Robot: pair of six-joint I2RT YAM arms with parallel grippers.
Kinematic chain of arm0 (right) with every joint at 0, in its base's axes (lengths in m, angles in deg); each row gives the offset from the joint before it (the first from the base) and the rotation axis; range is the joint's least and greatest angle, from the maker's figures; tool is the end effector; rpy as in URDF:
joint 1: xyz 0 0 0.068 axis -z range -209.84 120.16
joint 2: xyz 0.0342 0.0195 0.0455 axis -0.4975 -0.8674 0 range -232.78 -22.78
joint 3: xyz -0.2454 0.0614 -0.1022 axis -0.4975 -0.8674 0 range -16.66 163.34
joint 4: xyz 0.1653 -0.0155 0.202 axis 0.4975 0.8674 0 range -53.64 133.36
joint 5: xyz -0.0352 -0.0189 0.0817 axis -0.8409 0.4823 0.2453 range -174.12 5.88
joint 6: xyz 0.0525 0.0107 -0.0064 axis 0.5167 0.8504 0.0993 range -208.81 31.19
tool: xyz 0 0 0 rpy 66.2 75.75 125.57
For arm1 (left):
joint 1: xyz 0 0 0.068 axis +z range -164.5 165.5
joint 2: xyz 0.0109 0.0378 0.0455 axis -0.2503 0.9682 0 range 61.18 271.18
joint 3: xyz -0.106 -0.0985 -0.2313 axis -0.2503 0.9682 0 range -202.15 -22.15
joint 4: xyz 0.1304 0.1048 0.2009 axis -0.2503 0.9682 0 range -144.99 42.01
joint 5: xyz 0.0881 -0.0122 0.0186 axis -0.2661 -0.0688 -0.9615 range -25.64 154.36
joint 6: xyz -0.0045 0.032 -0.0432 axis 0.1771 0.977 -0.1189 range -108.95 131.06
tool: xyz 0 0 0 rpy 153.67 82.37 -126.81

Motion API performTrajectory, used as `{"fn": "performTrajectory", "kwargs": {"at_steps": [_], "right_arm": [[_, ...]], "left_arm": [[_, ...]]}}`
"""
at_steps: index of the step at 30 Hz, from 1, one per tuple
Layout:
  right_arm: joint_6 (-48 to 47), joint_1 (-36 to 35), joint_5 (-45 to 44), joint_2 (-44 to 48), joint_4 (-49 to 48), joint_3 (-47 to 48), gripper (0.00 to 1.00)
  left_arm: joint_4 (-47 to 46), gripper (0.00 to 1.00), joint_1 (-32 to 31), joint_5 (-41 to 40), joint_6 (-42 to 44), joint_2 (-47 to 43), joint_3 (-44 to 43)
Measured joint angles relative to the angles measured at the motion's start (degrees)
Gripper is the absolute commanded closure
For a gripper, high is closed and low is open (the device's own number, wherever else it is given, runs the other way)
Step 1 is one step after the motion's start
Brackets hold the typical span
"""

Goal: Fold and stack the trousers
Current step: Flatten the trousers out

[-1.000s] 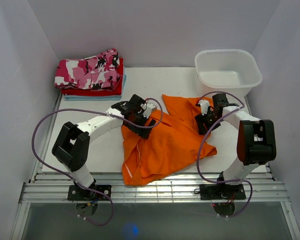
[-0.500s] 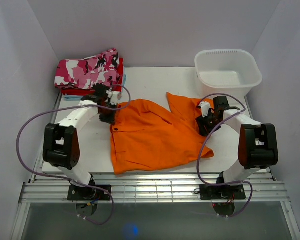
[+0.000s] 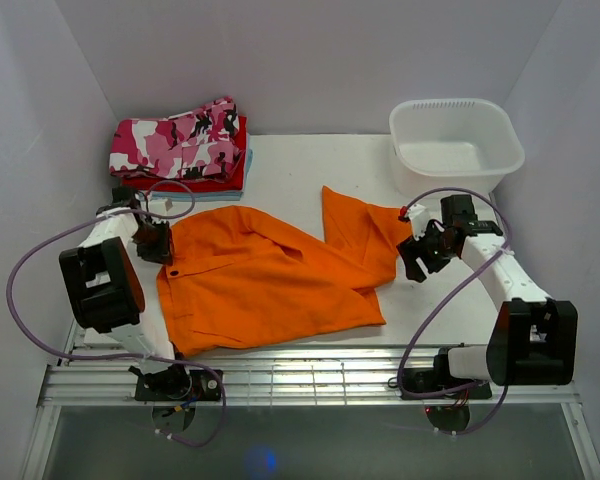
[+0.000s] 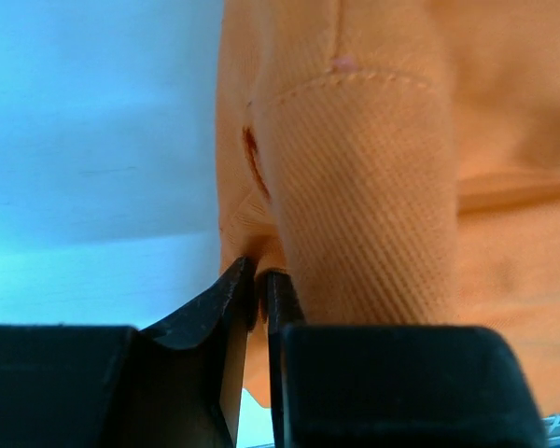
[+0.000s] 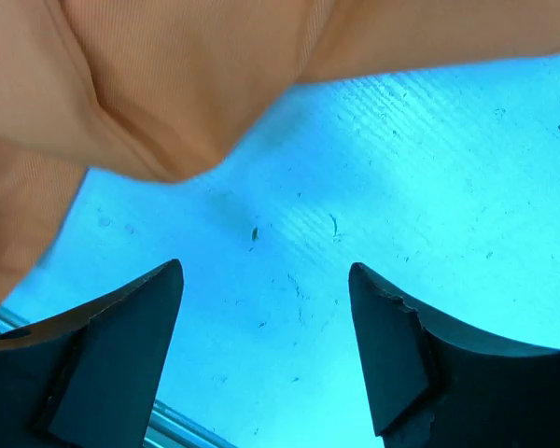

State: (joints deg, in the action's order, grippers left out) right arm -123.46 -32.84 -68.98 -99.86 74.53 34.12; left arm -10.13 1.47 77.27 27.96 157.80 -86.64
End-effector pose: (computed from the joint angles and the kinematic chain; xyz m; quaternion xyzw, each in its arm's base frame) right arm 0.2531 0.0226 0.2183 -0.3395 0.9057 0.0639 0.2458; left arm 0.3043 0.0788 0.1904 0.0209 0.9871 -0.0752 0.1396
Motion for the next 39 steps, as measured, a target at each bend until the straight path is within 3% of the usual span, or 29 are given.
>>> {"fn": "performTrajectory", "kwargs": {"at_steps": [4,8,13,16,25,31,32,35,36,39], "right_arm": [[-3.4,0.4,1.6,5.1,4.4,0.0,0.3],[-4.3,0.4,3.2,7.1,5.3,-0.8,0.32],[-2.1,0.4,3.7,7.0,0.0,-3.4,0.33],[2.3,0.4,4.6,1.2,-3.7,0.0,0.32],[18.3,-1.0,6.7,-24.8,-14.7,24.5,0.28],[23.3,-4.9,5.4,-34.9,-17.0,28.9,0.29],[23.5,-5.5,5.1,-35.6,-17.0,28.9,0.32],[23.8,-7.1,3.9,-37.7,-16.9,28.9,0.61],[24.2,-7.3,3.5,-37.7,-16.8,28.9,0.77],[24.2,-7.5,2.4,-36.8,-16.6,28.7,0.92]], "left_arm": [[-0.3,0.51,3.5,0.0,0.3,3.9,-2.3],[1.4,0.43,5.6,1.3,1.4,6.2,-6.4],[6.8,0.4,5.8,8.3,5.6,5.4,-11.9],[9.2,0.4,5.8,12.0,7.6,3.3,-13.0],[11.3,0.37,5.8,16.2,8.1,-3.3,-7.5],[9.9,0.38,5.8,15.5,6.9,-3.2,-0.3],[9.5,0.38,5.8,15.1,6.5,-3.2,0.4],[7.3,0.39,5.8,13.0,5.3,-2.4,2.7],[6.8,0.39,5.8,12.3,5.0,-2.0,3.2],[4.9,0.41,5.8,10.1,4.0,-0.4,4.2]]}}
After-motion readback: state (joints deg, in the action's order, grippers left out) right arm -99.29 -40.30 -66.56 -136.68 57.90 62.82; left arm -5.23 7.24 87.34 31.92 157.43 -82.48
